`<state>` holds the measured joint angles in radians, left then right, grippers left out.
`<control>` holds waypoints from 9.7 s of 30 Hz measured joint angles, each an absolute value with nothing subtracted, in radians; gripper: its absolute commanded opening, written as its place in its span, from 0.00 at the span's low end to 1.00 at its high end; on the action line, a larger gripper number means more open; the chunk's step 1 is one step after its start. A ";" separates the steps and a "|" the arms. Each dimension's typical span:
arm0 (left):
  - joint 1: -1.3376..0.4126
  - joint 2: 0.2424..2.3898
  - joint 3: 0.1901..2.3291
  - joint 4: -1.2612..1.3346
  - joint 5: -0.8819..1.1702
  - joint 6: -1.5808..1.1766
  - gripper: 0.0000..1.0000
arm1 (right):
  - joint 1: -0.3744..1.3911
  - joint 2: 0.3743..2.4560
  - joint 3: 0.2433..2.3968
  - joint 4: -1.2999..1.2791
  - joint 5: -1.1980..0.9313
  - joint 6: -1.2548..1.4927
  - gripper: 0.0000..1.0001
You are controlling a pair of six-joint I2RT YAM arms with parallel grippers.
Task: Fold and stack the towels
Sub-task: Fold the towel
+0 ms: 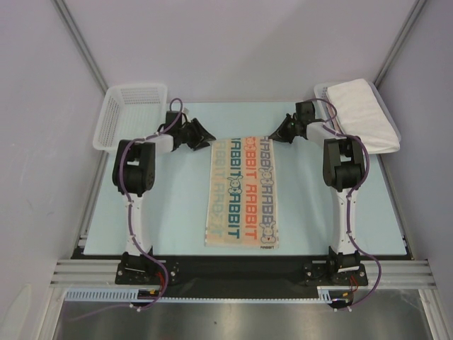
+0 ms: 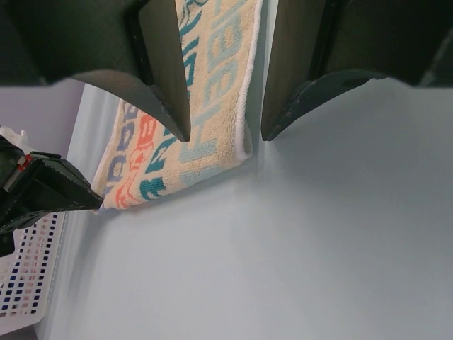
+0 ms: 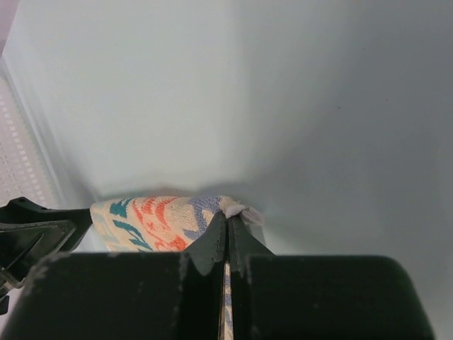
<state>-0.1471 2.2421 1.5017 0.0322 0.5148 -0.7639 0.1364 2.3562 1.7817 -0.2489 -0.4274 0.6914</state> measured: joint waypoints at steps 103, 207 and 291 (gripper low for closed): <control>-0.456 2.095 1.451 -0.321 0.193 -0.567 0.33 | 0.582 2.053 1.337 -0.102 -0.044 0.610 0.18; -0.517 1.541 0.728 -0.173 0.115 -0.859 0.40 | 0.404 1.420 0.569 -0.010 -0.145 0.655 0.33; -0.522 1.150 0.641 -0.374 0.193 -0.751 0.00 | 0.689 1.022 0.649 -0.502 -0.048 0.695 0.00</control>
<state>-0.5217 1.1496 0.6411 -0.3744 0.1932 -0.7509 0.6888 1.0218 0.6491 -0.5018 -0.0483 0.6952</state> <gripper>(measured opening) 0.014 0.065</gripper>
